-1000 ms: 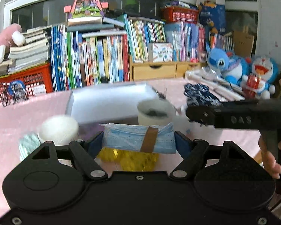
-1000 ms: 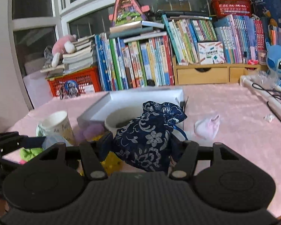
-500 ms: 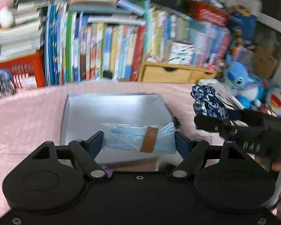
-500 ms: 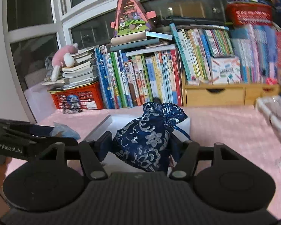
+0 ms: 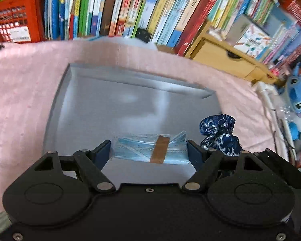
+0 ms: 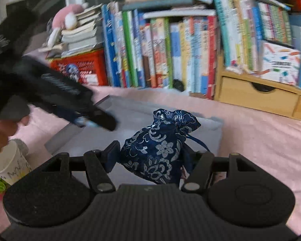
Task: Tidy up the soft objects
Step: 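Carry the navy pouch into the white tray and open the right gripper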
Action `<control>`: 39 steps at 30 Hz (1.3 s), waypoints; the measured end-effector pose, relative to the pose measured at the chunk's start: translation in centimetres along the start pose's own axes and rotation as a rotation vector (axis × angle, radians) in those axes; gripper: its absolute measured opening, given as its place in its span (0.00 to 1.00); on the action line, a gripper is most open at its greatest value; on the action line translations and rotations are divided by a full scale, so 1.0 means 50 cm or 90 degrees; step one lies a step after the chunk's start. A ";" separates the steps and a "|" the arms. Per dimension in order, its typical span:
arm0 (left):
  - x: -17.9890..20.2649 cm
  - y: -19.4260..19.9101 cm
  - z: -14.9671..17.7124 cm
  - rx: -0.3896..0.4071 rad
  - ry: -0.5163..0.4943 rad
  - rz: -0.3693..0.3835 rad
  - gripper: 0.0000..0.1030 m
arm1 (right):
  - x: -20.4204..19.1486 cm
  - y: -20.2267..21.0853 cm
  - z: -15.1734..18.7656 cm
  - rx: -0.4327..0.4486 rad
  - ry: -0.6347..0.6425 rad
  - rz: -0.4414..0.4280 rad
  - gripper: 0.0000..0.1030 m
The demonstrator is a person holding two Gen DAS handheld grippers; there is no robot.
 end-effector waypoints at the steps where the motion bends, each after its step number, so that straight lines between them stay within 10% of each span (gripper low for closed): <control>1: -0.003 -0.013 -0.002 -0.008 0.001 -0.006 0.76 | -0.003 -0.010 0.001 -0.009 0.006 -0.003 0.66; 21: -0.026 -0.115 0.006 -0.053 -0.009 -0.070 0.78 | -0.020 -0.106 0.020 -0.112 0.057 -0.003 0.75; 39: 0.018 -0.013 0.007 0.000 -0.055 -0.052 0.93 | -0.014 -0.037 -0.022 -0.050 0.035 0.012 0.93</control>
Point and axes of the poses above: each gripper's, at about its wrist camera, not at the fingertips, and y roughly against the way its jaws point, x to its right, z to its underside, the point moved 7 cm from there along -y, roughly the way its jaws point, and after that the axes turned 10 degrees about z, right-handed, at the moved point
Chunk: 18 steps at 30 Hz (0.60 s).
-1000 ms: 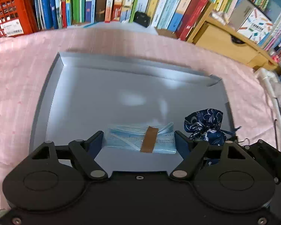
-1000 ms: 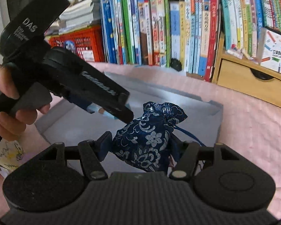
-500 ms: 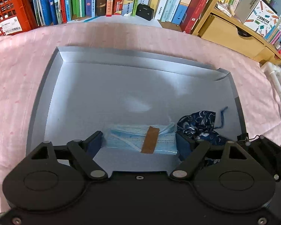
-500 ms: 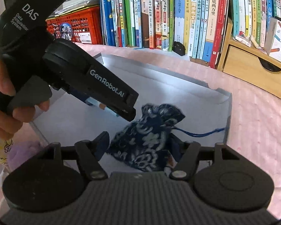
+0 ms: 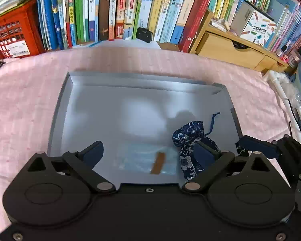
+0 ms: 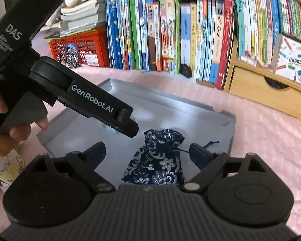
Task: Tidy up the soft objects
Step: 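Carry the navy pouch into the white tray and open the right gripper, then withdraw both grippers from the tray back over the table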
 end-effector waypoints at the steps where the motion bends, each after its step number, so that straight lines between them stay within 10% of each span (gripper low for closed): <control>1: 0.000 0.004 0.001 0.000 -0.001 0.001 0.93 | 0.000 0.006 -0.001 0.003 -0.001 0.000 0.93; 18: 0.071 0.193 0.120 0.118 -0.088 0.076 0.94 | 0.020 0.182 0.024 0.130 -0.027 0.034 0.97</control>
Point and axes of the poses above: each gripper's, at about its wrist camera, not at the fingertips, and y roughly against the way its jaws point, x to its right, z to its underside, the point moved 7 cm from there along -y, roughly the way its jaws point, and after that the axes turned 10 degrees about z, right-handed, at the moved point
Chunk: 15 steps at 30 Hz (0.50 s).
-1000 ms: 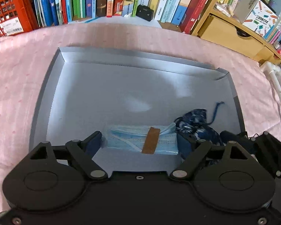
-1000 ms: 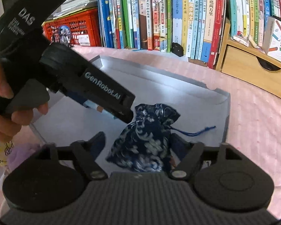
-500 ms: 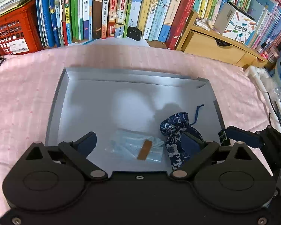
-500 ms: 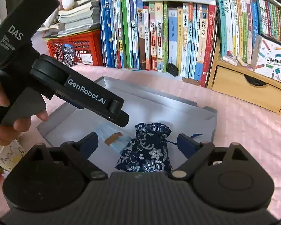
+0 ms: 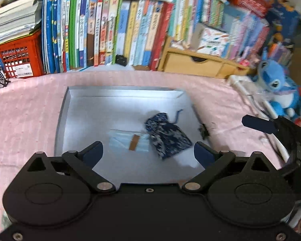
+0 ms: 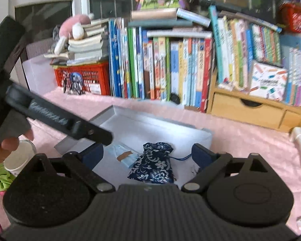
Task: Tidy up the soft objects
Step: 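Withdraw both grippers from the tray back over the table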
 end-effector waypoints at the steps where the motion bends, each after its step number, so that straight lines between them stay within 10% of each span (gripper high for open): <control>1: 0.008 0.016 0.013 0.008 -0.005 0.009 0.94 | 0.000 0.016 0.003 0.011 0.001 0.003 0.98; 15: 0.099 0.162 0.214 0.165 -0.094 0.033 0.99 | -0.025 0.210 0.095 0.171 -0.007 0.081 1.00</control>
Point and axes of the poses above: each gripper's, at about its wrist camera, not at the fingertips, and y roughly against the way its jaws point, x to its right, z to its underside, the point moved 7 cm from there along -y, roughly the way its jaws point, and after that the axes turned 10 degrees about z, right-handed, at the moved point
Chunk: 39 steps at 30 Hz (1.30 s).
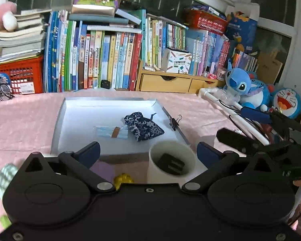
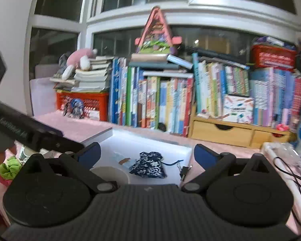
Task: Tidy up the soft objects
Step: 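Withdraw both grippers from the tray back over the table, then grasp the gold sequin pillows with the left gripper while the right grasps the bubble-wrap block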
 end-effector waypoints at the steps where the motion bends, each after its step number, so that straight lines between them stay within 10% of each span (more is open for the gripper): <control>1: 0.006 0.008 0.016 0.006 -0.006 -0.004 0.99 | 0.000 0.010 0.008 0.008 -0.004 0.010 1.00; 21: 0.012 0.010 0.236 0.054 0.031 -0.086 1.00 | 0.025 0.066 0.181 -0.014 -0.075 0.139 1.00; 39: 0.016 -0.062 0.246 0.071 0.069 -0.200 0.98 | 0.030 0.066 0.244 -0.049 -0.137 0.205 0.93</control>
Point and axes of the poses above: each gripper's, at about its wrist camera, not at the fingertips, and y roughly against the way its jaws point, x to its right, z to its underside, the point moved 7 cm from there along -y, roughly the way its jaws point, and after that the axes turned 10 degrees about z, right-handed, at the moved point
